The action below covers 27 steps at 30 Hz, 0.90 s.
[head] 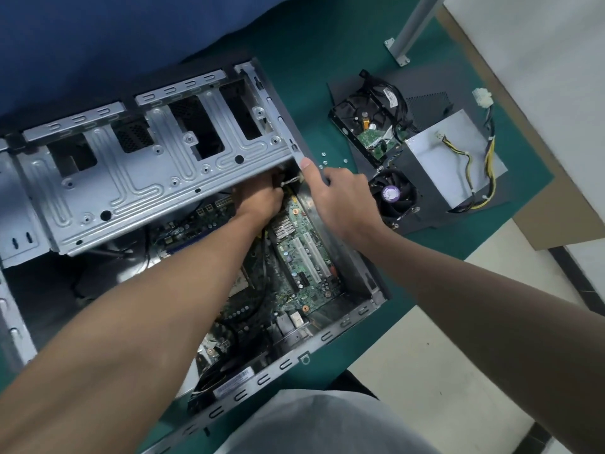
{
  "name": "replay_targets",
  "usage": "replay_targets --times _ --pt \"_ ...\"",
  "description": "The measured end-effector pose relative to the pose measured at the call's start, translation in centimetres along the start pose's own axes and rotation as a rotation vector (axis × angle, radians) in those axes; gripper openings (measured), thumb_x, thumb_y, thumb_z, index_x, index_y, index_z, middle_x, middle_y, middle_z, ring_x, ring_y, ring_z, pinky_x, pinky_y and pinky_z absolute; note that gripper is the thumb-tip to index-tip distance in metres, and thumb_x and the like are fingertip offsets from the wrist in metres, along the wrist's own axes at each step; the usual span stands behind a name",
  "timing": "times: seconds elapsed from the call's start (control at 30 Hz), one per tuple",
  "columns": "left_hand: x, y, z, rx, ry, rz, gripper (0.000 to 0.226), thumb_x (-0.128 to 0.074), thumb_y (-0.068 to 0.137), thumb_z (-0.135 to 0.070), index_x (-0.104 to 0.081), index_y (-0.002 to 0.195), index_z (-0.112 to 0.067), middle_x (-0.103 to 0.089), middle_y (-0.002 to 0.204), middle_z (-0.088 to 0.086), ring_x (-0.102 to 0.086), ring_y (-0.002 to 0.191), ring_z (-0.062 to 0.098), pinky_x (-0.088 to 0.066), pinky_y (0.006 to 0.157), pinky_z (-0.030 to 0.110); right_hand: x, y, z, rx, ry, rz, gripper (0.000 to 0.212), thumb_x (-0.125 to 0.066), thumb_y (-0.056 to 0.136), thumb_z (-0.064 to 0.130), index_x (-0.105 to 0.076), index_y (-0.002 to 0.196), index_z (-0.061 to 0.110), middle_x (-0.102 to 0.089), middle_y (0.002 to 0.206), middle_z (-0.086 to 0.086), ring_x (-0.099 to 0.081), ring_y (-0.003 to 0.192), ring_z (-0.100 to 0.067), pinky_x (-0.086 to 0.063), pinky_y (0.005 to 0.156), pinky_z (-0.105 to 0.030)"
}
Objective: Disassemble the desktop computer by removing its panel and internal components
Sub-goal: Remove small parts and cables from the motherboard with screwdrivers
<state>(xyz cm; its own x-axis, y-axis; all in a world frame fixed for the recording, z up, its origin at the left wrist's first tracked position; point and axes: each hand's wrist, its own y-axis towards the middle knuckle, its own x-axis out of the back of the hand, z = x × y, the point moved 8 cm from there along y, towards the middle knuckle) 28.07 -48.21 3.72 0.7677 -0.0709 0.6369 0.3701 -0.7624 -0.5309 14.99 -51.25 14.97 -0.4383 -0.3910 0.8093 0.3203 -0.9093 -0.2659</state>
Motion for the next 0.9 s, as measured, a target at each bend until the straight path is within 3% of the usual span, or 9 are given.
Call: replay_targets --times 0.1,0.23,0.47,0.6,0.67,0.77,0.83,0.9 --pt "0.1 -0.5 -0.7 -0.099 0.018 -0.057 0.035 -0.044 0.095 -0.013 -0.052 0.129 -0.011 -0.059 0.122 0.017 -0.056 0.11 0.035 -0.045 0.095 0.04 -0.2 0.1 -0.2 -0.006 -0.007 0.021 0.053 -0.027 0.091 0.065 -0.034 0.056 0.026 -0.051 0.07 -0.007 -0.044 0.068 -0.023 -0.043 0.066 -0.039" --pt "0.1 -1.3 -0.9 -0.155 -0.005 -0.051 0.03 -0.042 0.098 -0.012 -0.05 0.127 -0.009 -0.059 0.117 0.017 -0.057 0.105 0.033 -0.044 0.094 0.043 -0.2 0.2 -0.3 -0.018 0.004 0.016 0.054 -0.027 0.09 0.066 -0.037 0.056 0.026 -0.05 0.069 -0.005 -0.046 0.067 -0.024 -0.042 0.066 -0.038" --pt "0.6 -0.6 -0.6 0.085 -0.084 -0.053 0.027 -0.042 0.098 -0.012 -0.057 0.118 -0.003 -0.058 0.122 0.021 -0.055 0.112 0.036 -0.041 0.094 0.035 -0.1 0.2 -0.4 -0.043 -0.003 0.0 0.055 -0.025 0.087 0.071 -0.032 0.056 0.027 -0.052 0.072 -0.004 -0.05 0.072 -0.026 -0.045 0.07 -0.04" --pt "1.1 -1.8 -0.7 -0.039 -0.074 -0.12 0.024 -0.043 0.097 -0.013 -0.055 0.116 -0.005 -0.061 0.107 0.018 -0.059 0.098 0.033 -0.043 0.085 0.035 0.0 0.1 -0.3 -0.035 -0.018 0.001 0.055 -0.022 0.087 0.071 -0.033 0.058 0.026 -0.06 0.078 -0.007 -0.054 0.083 -0.029 -0.047 0.075 -0.043" --pt "1.1 -2.8 -0.7 -0.102 -0.092 -0.15 0.01 -0.046 0.1 -0.019 -0.053 0.103 -0.013 -0.057 0.09 0.008 -0.056 0.083 0.027 -0.042 0.075 0.035 0.0 0.1 -0.3 -0.028 -0.032 0.005 0.056 -0.02 0.087 0.071 -0.037 0.06 0.024 -0.061 0.081 -0.009 -0.054 0.085 -0.029 -0.047 0.075 -0.042" --pt "2.0 -5.2 -1.1 -0.23 -0.084 -0.278 0.011 -0.056 0.097 -0.028 -0.058 0.093 -0.018 -0.057 0.079 -0.003 -0.05 0.071 0.018 -0.036 0.067 0.029 0.0 0.0 -0.3 -0.03 -0.052 0.016 0.063 -0.018 0.086 0.072 -0.05 0.071 0.019 -0.063 0.086 -0.009 -0.051 0.09 -0.028 -0.046 0.078 -0.042" --pt "2.4 -6.7 -1.1 -0.338 -0.041 -0.304 0.014 -0.061 0.094 -0.027 -0.062 0.103 -0.017 -0.067 0.094 -0.002 -0.056 0.081 0.015 -0.044 0.072 0.033 0.0 0.0 -0.3 -0.034 -0.066 0.014 0.067 -0.017 0.087 0.071 -0.056 0.079 0.017 -0.064 0.091 -0.01 -0.051 0.095 -0.03 -0.045 0.08 -0.043" --pt "1.9 -7.8 -0.9 -0.418 -0.006 -0.226 0.035 -0.063 0.092 -0.024 -0.056 0.125 -0.019 -0.062 0.126 0.003 -0.058 0.112 0.021 -0.046 0.097 0.047 0.4 -0.1 0.0 0.01 -0.106 -0.043 0.062 -0.019 0.089 0.067 -0.054 0.082 0.017 -0.063 0.093 -0.012 -0.054 0.094 -0.032 -0.043 0.076 -0.042"
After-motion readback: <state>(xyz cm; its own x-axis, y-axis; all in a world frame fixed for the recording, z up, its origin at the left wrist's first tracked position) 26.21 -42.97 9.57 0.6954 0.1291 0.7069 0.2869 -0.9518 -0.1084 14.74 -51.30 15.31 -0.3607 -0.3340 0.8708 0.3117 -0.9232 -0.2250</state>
